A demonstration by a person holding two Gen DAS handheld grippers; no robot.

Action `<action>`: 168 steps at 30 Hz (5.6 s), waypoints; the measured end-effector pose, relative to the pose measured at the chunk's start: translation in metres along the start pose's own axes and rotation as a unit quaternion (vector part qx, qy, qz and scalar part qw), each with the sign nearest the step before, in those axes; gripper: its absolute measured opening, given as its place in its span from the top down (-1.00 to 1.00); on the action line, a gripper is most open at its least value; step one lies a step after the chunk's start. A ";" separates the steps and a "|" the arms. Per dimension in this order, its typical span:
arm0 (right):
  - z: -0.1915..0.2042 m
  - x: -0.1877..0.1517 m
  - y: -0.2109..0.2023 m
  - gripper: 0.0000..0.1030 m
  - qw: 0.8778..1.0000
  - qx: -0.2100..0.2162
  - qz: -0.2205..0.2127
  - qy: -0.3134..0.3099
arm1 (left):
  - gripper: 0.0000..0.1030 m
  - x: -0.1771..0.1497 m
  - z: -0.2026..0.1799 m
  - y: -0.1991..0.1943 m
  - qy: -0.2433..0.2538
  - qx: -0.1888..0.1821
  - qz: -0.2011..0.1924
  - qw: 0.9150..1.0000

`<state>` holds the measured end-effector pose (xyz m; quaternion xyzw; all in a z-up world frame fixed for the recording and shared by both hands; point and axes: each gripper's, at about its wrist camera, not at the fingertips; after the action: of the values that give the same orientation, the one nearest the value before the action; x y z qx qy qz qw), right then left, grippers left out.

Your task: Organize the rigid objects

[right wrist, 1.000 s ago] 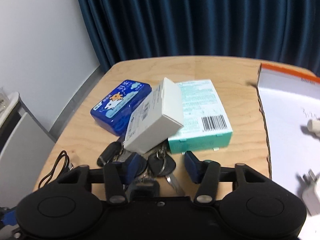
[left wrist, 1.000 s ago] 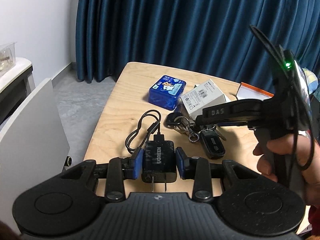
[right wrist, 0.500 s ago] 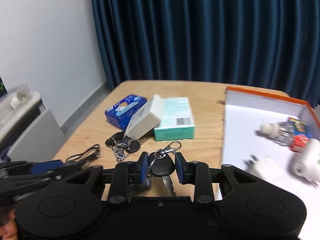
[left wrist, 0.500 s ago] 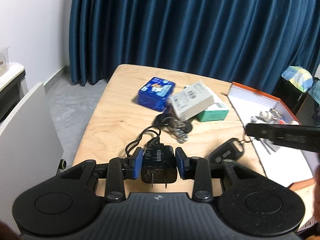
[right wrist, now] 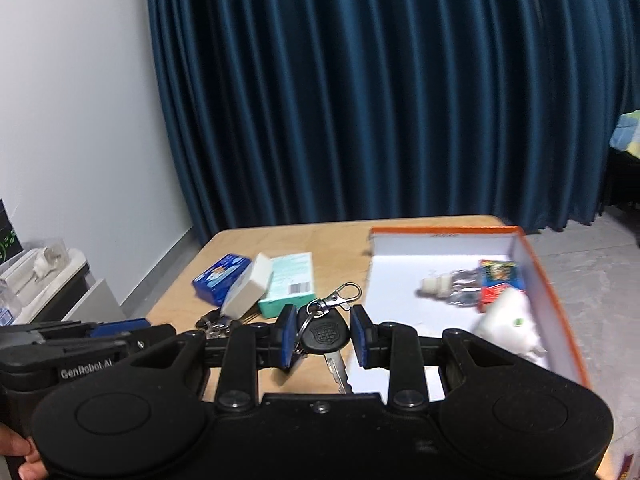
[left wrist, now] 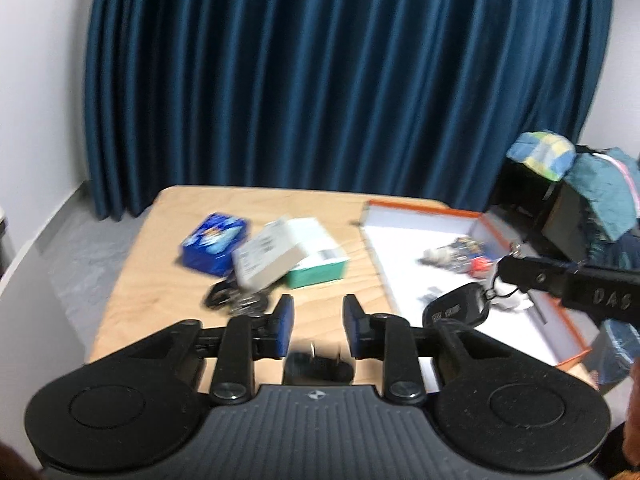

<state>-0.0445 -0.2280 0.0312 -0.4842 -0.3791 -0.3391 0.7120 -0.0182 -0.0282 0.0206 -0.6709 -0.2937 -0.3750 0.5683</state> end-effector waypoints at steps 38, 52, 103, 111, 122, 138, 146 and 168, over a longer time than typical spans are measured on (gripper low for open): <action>-0.071 -0.015 -0.061 0.30 0.996 -0.026 -0.043 0.072 | -0.06 -0.094 -0.038 0.054 0.094 -0.008 0.112 0.989; -0.085 0.005 -0.069 0.30 0.995 -0.038 -0.060 0.072 | -0.06 0.000 -0.090 0.023 0.069 -0.065 0.005 0.995; -0.114 -0.013 -0.080 0.29 0.993 -0.065 -0.048 0.080 | -0.06 -0.001 -0.149 0.037 0.066 -0.058 0.017 0.996; -0.113 -0.011 -0.079 0.29 0.994 -0.067 -0.045 0.077 | -0.06 -0.001 -0.150 0.035 0.065 -0.059 0.018 0.996; -0.114 -0.012 -0.075 0.29 0.994 -0.064 -0.040 0.077 | -0.06 -0.002 -0.150 0.035 0.065 -0.059 0.018 0.996; -0.115 -0.013 -0.075 0.29 0.995 -0.061 -0.035 0.075 | -0.07 -0.003 -0.145 0.036 0.056 -0.058 0.019 0.997; -0.115 -0.012 -0.075 0.29 0.995 -0.059 -0.034 0.074 | -0.07 -0.004 -0.145 0.035 0.054 -0.058 0.019 0.997; -0.118 -0.016 -0.071 0.29 0.995 -0.059 -0.025 0.076 | -0.07 -0.008 -0.145 0.039 0.055 -0.057 0.024 0.997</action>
<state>-0.0878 -0.3598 0.0193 -0.4886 -0.3153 -0.4138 0.7004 -0.0155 -0.1773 0.0034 -0.6875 -0.2243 -0.4134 0.5533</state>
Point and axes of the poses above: each gripper's, at about its wrist camera, not at the fingertips, and y roughly the way its jaws point, z to its left, x to its top, and after that the axes turned 6 degrees about x, right-handed
